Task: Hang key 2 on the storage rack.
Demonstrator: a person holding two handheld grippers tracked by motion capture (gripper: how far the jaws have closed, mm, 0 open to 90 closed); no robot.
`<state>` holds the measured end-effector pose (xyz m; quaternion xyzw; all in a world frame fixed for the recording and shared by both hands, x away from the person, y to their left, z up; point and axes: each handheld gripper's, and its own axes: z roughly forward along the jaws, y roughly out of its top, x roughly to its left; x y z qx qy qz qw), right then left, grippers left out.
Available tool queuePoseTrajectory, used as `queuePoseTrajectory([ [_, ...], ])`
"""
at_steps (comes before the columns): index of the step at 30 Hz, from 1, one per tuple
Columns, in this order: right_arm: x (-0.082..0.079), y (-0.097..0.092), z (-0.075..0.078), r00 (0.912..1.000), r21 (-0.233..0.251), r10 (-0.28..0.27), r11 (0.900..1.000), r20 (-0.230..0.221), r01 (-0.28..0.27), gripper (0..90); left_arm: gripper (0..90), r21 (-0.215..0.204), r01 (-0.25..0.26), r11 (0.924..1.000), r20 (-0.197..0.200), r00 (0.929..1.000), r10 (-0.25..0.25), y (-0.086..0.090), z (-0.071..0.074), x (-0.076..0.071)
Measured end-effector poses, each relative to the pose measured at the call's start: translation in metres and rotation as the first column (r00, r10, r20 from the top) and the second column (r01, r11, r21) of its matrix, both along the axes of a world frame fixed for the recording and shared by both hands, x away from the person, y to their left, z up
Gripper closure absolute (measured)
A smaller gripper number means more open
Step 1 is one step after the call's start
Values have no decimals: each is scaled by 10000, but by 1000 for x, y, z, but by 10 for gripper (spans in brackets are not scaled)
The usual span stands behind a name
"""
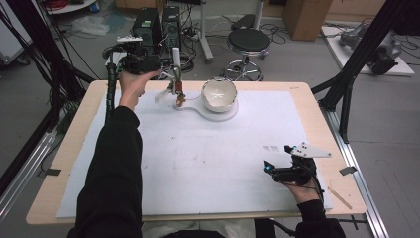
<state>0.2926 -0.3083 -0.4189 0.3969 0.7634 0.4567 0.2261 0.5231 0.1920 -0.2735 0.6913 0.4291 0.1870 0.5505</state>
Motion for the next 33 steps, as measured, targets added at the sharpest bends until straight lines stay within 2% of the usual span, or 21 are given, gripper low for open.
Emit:
queuePoseTrajectory([
  [1, 0, 0, 0, 10000, -8, 19, 10000, 0, -19, 24, 229, 152, -4, 9999, 11, 10000, 4, 1, 1, -1],
  [3, 1, 0, -1, 10000, -13, -3, 10000, -4, 3, 24, 76, 510, 85, 9987, -122, 9999, -79, 3, 2, -3],
  [5, 0, 0, -1, 10000, 15, -55, 10000, -49, 55, 24, 17, 739, 303, 9968, -235, 9993, -287, 5, 3, -6],
  [8, 1, -1, -1, 10000, -9, -30, 10000, -34, 30, 24, 17, 904, 322, 9954, -113, 9994, -313, 10, 2, -15],
  [13, 1, -2, -2, 10000, 4, -64, 10000, -72, 64, 24, 17, 1054, 213, 9942, -176, 9997, -195, 22, -6, -28],
  [19, 2, -1, -2, 9999, -20, -35, 10000, -105, 35, 24, 17, 1599, 29, 9871, -314, 9995, 22, 37, -20, -47],
  [25, 3, 0, -2, 10000, -29, -21, 10000, -90, 21, 25, 17, 1681, 387, 9850, -409, 9986, -323, 43, -30, -66],
  [31, 3, 1, -2, 10000, -65, 22, 10000, -94, -22, 25, 17, 1884, 790, 9789, -492, 9963, -709, 43, -37, -85],
  [33, 3, 1, -2, 10000, -49, 12, 10000, -86, -12, 25, 17, 1798, 846, 9801, -489, 9958, -770, 45, -40, -90],
])
